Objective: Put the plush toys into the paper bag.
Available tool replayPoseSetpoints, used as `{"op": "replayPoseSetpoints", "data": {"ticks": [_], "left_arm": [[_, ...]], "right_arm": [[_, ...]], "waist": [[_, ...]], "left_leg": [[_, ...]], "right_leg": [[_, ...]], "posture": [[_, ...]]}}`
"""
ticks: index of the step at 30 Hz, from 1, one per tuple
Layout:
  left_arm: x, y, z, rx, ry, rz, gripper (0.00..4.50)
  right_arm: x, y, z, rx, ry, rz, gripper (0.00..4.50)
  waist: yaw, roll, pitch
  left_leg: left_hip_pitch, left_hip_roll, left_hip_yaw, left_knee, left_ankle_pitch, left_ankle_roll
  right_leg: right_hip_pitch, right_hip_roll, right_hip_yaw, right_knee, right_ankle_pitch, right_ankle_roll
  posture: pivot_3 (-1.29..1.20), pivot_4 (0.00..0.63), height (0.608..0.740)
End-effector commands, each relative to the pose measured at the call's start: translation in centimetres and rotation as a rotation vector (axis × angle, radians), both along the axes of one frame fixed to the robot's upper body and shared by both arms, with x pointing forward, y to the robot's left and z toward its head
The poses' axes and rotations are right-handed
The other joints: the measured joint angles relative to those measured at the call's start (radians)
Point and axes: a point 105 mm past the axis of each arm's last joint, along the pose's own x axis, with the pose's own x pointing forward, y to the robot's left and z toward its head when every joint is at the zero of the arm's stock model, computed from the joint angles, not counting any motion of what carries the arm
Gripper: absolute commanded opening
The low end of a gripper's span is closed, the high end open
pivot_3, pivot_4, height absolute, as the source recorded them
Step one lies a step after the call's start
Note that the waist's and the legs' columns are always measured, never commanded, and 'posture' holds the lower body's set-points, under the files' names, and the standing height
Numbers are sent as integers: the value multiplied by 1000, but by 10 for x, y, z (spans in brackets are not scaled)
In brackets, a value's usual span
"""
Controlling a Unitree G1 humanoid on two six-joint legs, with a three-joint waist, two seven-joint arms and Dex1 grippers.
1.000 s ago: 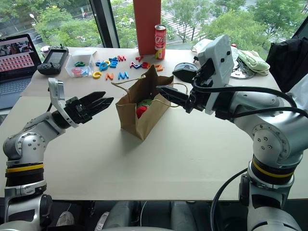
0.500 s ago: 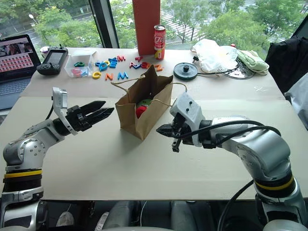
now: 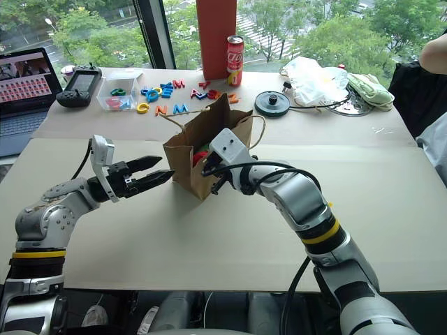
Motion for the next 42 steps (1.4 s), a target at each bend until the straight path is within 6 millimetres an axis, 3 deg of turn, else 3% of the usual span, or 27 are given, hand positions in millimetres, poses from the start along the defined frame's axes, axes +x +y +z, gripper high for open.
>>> {"op": "replayPoseSetpoints", "data": {"ticks": [1,12,28,32,37,41,42], "left_arm": [[-4,-14,2,8,-43,-51,4500],[5,-23,-9,62,-78,-36,4500],[27,-43,-17,147,-261,63,4500],[30,-43,-16,145,-294,89,3391],[34,-42,-15,126,-314,109,1476],[36,-44,-15,117,-318,113,95],[36,-44,-15,114,-319,116,95]], "right_arm": [[2,8,22,38,-68,6,67],[6,20,23,69,-59,-4,67],[6,25,21,73,-44,-4,67],[5,25,20,74,-41,-1,0],[6,24,21,71,-39,-3,0],[7,12,24,61,-41,-24,0],[7,7,26,59,-43,-27,0]], "waist": [[-1,0,0],[-4,0,0],[-5,0,0],[-5,0,0],[-4,0,0],[-4,0,0],[-3,0,0]], "left_leg": [[0,0,0,0,0,0],[0,1,0,0,0,0],[0,1,0,0,0,0],[0,0,0,0,0,0],[0,0,0,0,0,0],[0,0,0,0,0,0],[0,0,0,0,0,0]], "right_leg": [[0,0,0,0,0,0],[0,1,0,1,0,0],[0,1,0,1,0,0],[0,0,0,1,0,0],[0,0,0,0,0,0],[0,0,-1,1,0,0],[0,0,-1,0,0,0]], "posture": [[0,150,739],[0,150,739],[0,150,739],[0,150,739],[0,150,739],[0,150,739],[0,150,739]]}}
